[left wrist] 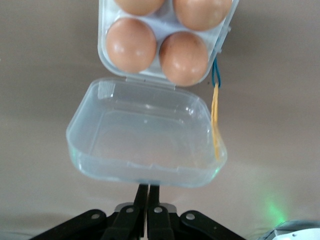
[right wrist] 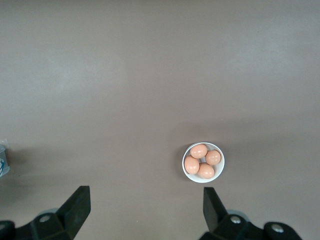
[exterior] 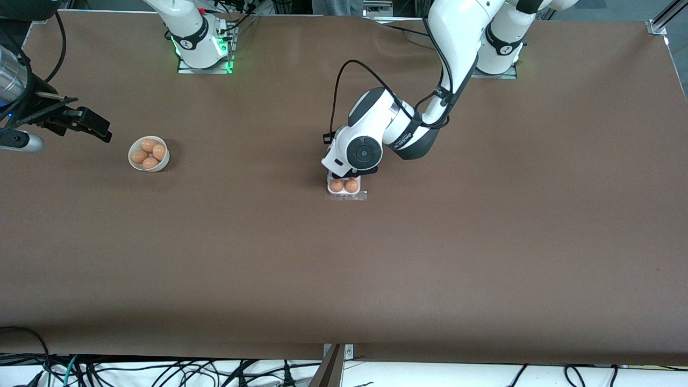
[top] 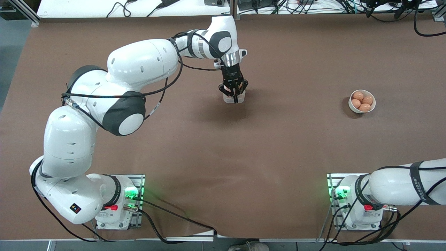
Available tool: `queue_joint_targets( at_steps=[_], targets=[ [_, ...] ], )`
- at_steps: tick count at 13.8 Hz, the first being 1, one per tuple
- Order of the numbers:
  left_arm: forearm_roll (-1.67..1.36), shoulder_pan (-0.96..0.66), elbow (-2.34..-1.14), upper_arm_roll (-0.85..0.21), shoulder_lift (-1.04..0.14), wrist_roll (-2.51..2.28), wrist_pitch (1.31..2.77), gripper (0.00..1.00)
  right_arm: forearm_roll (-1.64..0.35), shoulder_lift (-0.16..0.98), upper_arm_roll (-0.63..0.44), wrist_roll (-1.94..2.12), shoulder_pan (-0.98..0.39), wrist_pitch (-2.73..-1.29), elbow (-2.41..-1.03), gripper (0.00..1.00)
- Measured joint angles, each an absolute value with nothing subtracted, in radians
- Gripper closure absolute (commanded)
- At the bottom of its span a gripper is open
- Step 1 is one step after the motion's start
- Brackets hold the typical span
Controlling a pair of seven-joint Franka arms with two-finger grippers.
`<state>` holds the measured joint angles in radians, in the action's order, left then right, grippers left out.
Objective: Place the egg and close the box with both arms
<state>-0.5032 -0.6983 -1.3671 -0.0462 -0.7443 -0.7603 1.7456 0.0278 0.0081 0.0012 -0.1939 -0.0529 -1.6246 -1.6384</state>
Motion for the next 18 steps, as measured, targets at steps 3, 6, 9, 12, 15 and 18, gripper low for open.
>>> queue_joint_targets(
  at_steps=[3,6,9,12,15,18],
  targets=[
    [-0.503,-0.696,-1.366,-0.032,-0.749,-0.760,1.788,0.94,0.028,0.008,0.002,-0.196,-0.053,-1.624,-1.638,0.00],
    [-0.503,-0.695,-1.364,0.002,-0.754,-0.760,1.868,0.94,0.028,0.008,0.002,-0.196,-0.053,-1.624,-1.638,0.00],
    [-0.499,-0.693,-1.348,0.038,-0.756,-0.759,1.909,0.69,0.028,0.009,0.002,-0.196,-0.053,-1.624,-1.638,0.00],
    [-0.365,-0.691,-1.281,0.076,-0.753,-0.758,1.892,0.21,0.028,0.009,0.002,-0.196,-0.053,-1.623,-1.639,0.00],
    [-0.179,-0.650,-1.182,0.099,-0.739,-0.680,1.739,0.11,0.028,0.009,0.002,-0.196,-0.053,-1.623,-1.639,0.00],
    [-0.094,-0.568,-1.104,0.126,-0.719,-0.517,1.587,0.10,0.028,0.009,0.002,-0.196,-0.053,-1.623,-1.639,0.00]
  ],
)
